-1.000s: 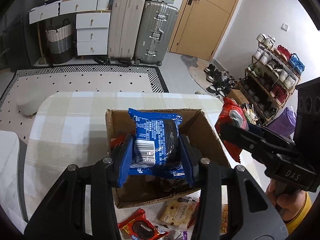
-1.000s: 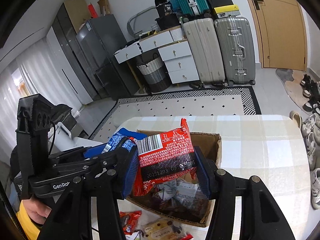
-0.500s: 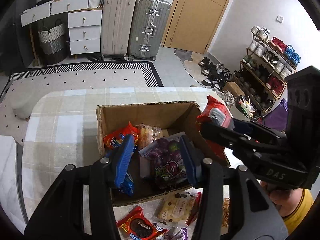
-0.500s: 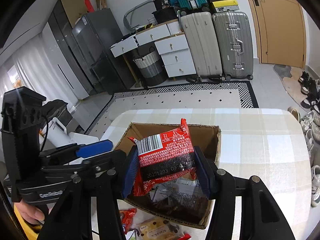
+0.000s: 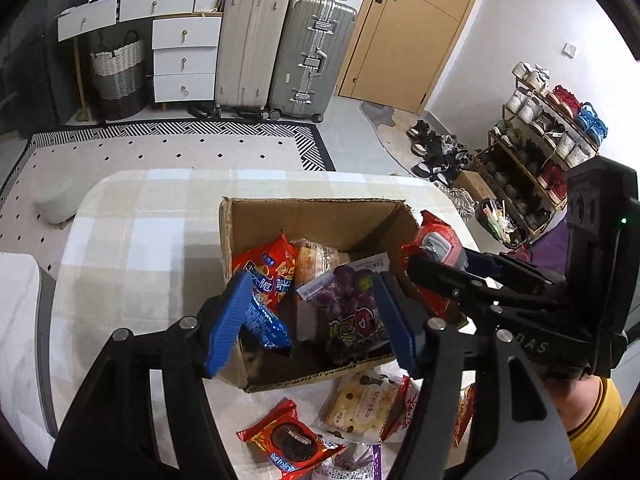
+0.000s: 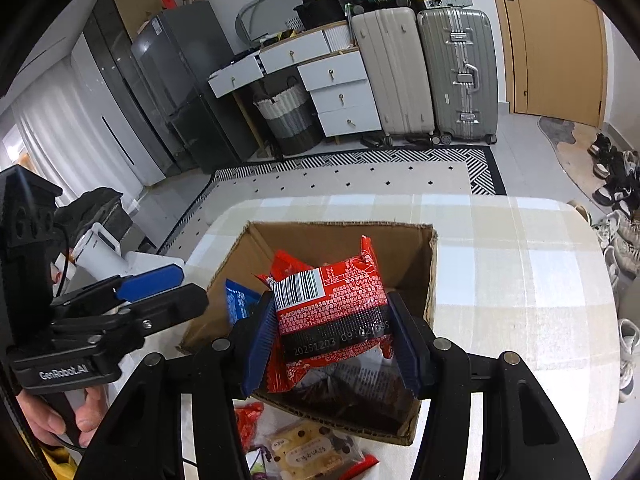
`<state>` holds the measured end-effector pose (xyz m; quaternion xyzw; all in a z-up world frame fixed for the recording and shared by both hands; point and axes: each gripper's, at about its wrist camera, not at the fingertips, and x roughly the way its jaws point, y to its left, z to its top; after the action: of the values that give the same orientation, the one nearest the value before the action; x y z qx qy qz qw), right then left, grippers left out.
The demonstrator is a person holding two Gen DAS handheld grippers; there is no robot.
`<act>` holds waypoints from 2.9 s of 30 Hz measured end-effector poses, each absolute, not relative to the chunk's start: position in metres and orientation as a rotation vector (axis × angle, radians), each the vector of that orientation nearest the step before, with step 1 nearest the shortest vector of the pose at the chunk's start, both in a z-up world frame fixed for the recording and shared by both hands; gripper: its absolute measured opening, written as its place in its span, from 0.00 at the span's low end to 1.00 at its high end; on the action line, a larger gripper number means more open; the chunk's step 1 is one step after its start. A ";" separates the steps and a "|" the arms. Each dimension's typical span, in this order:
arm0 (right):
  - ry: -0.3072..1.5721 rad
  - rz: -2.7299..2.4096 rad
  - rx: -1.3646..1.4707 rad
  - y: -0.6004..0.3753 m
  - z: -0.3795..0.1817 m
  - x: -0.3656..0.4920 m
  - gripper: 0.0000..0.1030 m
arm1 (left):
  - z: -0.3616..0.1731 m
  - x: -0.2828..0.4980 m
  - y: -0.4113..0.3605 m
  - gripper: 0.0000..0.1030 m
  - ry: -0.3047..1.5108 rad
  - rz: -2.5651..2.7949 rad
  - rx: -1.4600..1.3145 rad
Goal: Organize snacks
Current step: 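Open both grippers to drop the packs into the box, then move both grippers back toward the remaining snacks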
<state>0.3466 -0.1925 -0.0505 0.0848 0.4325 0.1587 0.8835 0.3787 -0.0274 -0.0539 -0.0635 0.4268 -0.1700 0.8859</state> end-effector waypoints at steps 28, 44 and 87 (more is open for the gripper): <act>0.759 0.321 0.174 -0.189 0.017 0.283 0.65 | 0.007 0.290 -0.026 0.78 0.804 -0.299 -0.056; 0.589 0.376 0.177 -0.187 0.063 0.160 0.67 | 0.060 0.160 -0.036 0.81 0.684 -0.301 -0.031; 0.682 0.292 0.254 -0.197 -0.090 0.025 0.98 | -0.092 0.014 0.003 0.99 0.784 -0.226 -0.096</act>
<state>0.0245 -0.1969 -0.0898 0.1239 0.3323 0.1423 0.9241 0.0139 0.0030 -0.0917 -0.0468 0.3810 -0.1099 0.9168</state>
